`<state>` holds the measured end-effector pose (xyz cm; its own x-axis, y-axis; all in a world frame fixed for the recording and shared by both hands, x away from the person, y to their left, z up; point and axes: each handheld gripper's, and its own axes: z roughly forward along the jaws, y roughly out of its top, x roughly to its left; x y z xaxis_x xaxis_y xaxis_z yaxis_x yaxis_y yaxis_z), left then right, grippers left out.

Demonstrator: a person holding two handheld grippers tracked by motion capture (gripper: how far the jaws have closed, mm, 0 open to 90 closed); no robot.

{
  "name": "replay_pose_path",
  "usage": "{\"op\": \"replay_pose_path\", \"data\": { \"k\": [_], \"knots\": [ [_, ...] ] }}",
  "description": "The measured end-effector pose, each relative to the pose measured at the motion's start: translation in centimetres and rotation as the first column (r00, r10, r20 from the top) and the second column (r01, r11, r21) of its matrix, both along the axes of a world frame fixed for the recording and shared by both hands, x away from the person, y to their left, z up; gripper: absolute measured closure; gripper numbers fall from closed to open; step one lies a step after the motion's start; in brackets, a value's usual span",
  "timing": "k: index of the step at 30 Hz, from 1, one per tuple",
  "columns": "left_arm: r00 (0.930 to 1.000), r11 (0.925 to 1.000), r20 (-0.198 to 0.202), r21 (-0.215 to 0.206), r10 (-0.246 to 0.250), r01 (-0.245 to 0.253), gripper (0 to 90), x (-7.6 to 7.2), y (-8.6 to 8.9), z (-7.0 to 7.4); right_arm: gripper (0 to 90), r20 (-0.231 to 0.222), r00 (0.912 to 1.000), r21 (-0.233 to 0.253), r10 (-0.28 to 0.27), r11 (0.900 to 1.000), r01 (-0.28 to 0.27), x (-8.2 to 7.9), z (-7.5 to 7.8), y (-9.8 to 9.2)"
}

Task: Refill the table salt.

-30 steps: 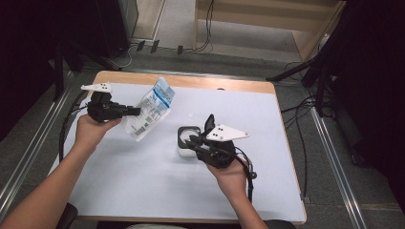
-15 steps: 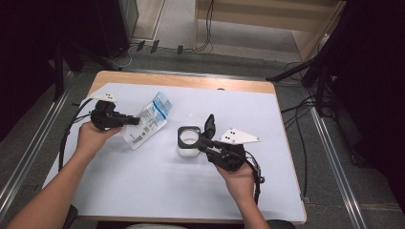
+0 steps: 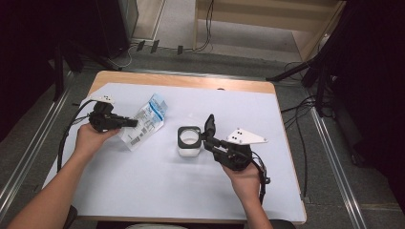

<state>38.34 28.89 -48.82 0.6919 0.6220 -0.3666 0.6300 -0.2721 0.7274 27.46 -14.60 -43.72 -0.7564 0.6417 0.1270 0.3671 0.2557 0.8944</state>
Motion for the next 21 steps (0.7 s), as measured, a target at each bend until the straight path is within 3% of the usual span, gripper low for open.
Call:
{"op": "replay_pose_path", "data": {
  "k": [7, 21],
  "knots": [
    [1.0000, 1.0000, -0.004, 0.003, 0.001, -0.001, 78.1, 0.07, 0.07, -0.07, 75.6, 0.006, 1.0000, 0.007, 0.000, 1.000, 0.000, -0.25, 0.35, -0.51],
    [0.9994, 0.9999, -0.032, -0.004, 0.010, -0.010, 72.9, 0.25, 0.47, -0.20, 75.5, -0.004, 0.9999, -0.036, 0.013, 0.999, -0.013, -0.32, 0.44, -0.55]
  ]
}}
